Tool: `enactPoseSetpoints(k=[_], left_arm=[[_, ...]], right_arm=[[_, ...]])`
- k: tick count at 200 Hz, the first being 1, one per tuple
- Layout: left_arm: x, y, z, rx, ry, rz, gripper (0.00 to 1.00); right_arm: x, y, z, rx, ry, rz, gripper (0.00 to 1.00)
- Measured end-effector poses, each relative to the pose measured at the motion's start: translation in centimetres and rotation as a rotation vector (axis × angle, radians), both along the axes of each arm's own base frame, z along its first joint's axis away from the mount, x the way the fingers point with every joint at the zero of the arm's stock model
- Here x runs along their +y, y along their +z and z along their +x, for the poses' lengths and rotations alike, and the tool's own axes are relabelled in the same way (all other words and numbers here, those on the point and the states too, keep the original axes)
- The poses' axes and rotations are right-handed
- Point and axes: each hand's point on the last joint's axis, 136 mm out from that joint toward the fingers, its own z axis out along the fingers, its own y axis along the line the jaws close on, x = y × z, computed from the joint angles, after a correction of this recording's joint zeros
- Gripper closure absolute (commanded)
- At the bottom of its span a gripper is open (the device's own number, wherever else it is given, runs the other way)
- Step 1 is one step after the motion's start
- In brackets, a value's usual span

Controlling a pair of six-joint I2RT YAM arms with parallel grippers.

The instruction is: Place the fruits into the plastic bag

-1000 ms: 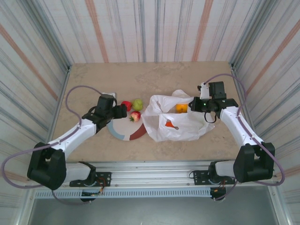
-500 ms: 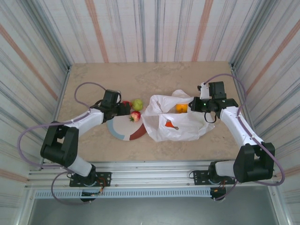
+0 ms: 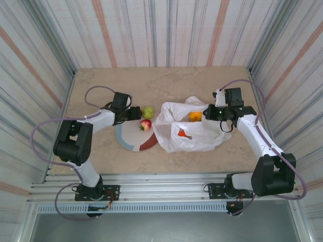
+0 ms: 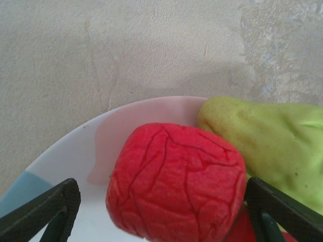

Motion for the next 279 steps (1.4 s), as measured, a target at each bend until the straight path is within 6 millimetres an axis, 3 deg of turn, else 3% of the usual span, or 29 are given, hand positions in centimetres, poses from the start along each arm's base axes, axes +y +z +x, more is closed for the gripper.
enactPoseSetpoints(k=[96,173,200,250,279], left_arm=[[-0.4,-0.6,0.6,0.011,-0.021,-0.028,0.36],[0.0,-0.1,0.0,-0.003,-0.015,-0.029,0.39],[0.3,2.3,-0.6,-0.056,-0.009,-0.044,0.4],[0.6,11.0,-1.5,-0.258,-0.001,-0.117,0.41],[0.4,14.3,-2.2,-0.332,-0.005,-0.151,0.41]], right_arm=[[0.0,0.0,0.0,0.002,0.0,0.0,1.0],[0.0,-0.4,0.1,0.011,0.0,-0.001,1.0],[0.0,-0.4,0.1,0.011,0.001,-0.001,1.0],[0.0,-0.7,0.2,0.02,0.001,-0.002,1.0],[0.1,-0.7,0.2,0.019,0.003,-0.002,1.0]])
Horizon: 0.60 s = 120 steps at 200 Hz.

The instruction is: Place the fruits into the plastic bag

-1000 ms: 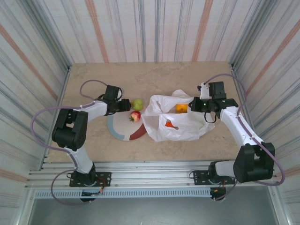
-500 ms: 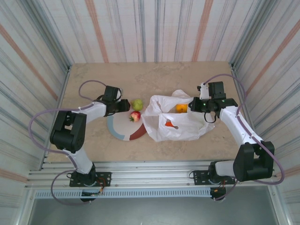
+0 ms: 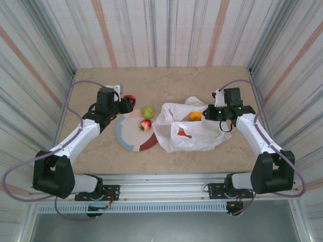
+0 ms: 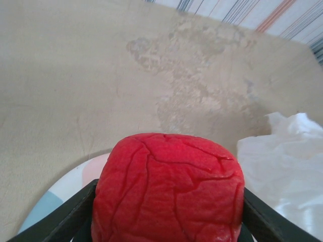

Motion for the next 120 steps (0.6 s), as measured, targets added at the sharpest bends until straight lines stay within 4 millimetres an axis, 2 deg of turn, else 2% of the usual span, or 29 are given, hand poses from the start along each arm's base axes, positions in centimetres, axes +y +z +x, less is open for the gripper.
enactPoseSetpoints(k=[19,43,87,120], left_arm=[[-1.0,1.0,-0.8,-0.021,-0.029,-0.008,0.42],[-4.2,1.9,-3.2,-0.043,-0.127,-0.014,0.42],[-10.1,2.5,-9.5,-0.083,-0.359,-0.004,0.42],[-13.3,1.5,-13.5,-0.09,-0.502,0.026,0.42]], right_arm=[[0.0,0.0,0.0,-0.001,0.0,0.0,1.0],[0.0,0.0,0.0,-0.001,0.0,0.0,1.0],[0.0,0.0,0.0,-0.002,0.0,0.0,1.0],[0.2,0.0,0.0,-0.002,0.007,0.0,1.0]])
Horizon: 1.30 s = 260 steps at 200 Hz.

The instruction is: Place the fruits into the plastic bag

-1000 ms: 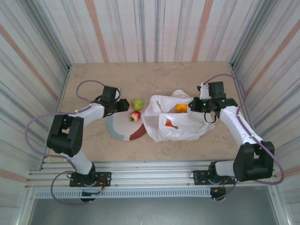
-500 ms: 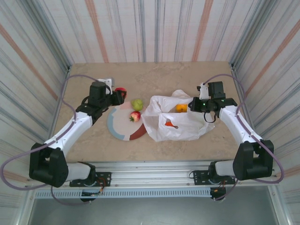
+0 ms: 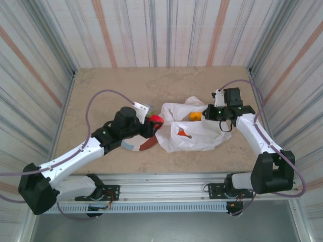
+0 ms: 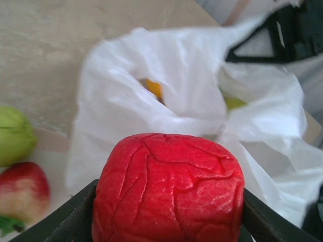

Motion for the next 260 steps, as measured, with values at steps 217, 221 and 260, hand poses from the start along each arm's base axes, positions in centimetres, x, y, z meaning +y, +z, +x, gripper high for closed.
enactPoseSetpoints(k=[217,221,260], left_arm=[[-13.5,-10.6,1.2,0.129,-0.207,0.134,0.36],[-13.9,-10.7,1.2,0.132,-0.213,0.133,0.35],[-16.5,-11.5,0.3,0.15,-0.28,0.119,0.33]], right_arm=[[0.3,0.0,-0.1,0.001,0.009,0.0,1.0],[0.3,0.0,-0.1,0.001,0.009,0.0,1.0],[0.1,-0.2,-0.2,0.006,0.005,-0.001,1.0]])
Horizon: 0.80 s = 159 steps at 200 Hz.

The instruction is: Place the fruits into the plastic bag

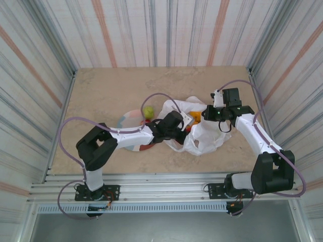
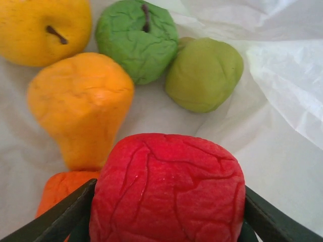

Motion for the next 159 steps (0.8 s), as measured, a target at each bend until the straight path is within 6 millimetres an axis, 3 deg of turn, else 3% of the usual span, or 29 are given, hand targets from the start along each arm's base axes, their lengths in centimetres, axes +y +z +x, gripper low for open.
enactPoseSetpoints(k=[31,80,159], left_arm=[[-0.9,-1.1,-0.8,0.025,-0.035,0.006,0.28],[-1.0,-1.0,-0.9,0.019,-0.044,0.005,0.21],[0.4,0.6,-0.2,-0.029,-0.002,0.009,0.19]], right_arm=[[-0.1,-0.1,0.0,0.002,-0.002,0.0,1.0],[-0.1,-0.1,0.0,0.002,-0.002,0.0,1.0],[-0.1,-0.1,0.0,0.002,-0.002,0.0,1.0]])
